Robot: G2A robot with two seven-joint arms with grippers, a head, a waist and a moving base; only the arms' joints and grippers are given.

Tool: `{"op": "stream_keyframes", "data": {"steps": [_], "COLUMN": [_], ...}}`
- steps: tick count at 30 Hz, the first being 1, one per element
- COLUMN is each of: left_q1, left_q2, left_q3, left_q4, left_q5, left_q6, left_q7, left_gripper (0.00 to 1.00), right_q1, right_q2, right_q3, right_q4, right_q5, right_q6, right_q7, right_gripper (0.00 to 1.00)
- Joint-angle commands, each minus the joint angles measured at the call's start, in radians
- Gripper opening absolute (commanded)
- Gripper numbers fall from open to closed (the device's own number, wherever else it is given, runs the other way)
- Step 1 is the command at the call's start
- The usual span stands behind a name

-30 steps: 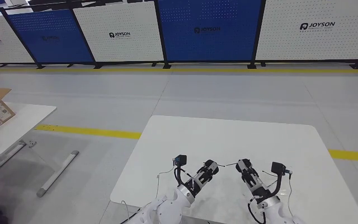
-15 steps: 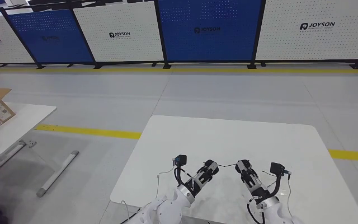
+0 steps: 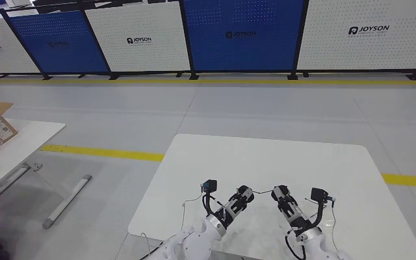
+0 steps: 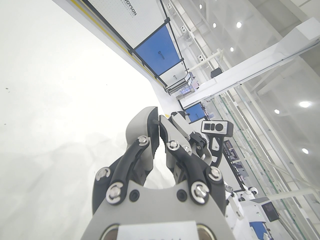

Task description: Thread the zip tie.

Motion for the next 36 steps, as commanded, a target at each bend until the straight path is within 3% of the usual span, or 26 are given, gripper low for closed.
{"op": "stream_keyframes", "data": {"steps": [1, 12, 36], "left_q1": [0.0, 0.0, 0.0], "left_q2": [0.0, 0.0, 0.0], "left_q3": [0.0, 0.0, 0.0], "left_q4": [0.0, 0.0, 0.0], "left_q5": [0.0, 0.0, 0.0], "left_q6": [0.0, 0.0, 0.0], "left_q7": [0.0, 0.0, 0.0], "left_gripper": [0.0, 0.0, 0.0], "right_q1": [-0.002, -0.036, -0.028], "right_q2": [-0.002, -0.007, -0.033], "right_q3": [0.004, 0.037, 0.039], "right_q4": [0.002, -0.014, -0.009], "right_q5": [0.003, 0.002, -0.013], "right_q6": [-0.004, -0.029, 0.0], "right_q7": [-0.003, 0.005, 0.037], "right_gripper": [0.0, 0.0, 0.0]}}
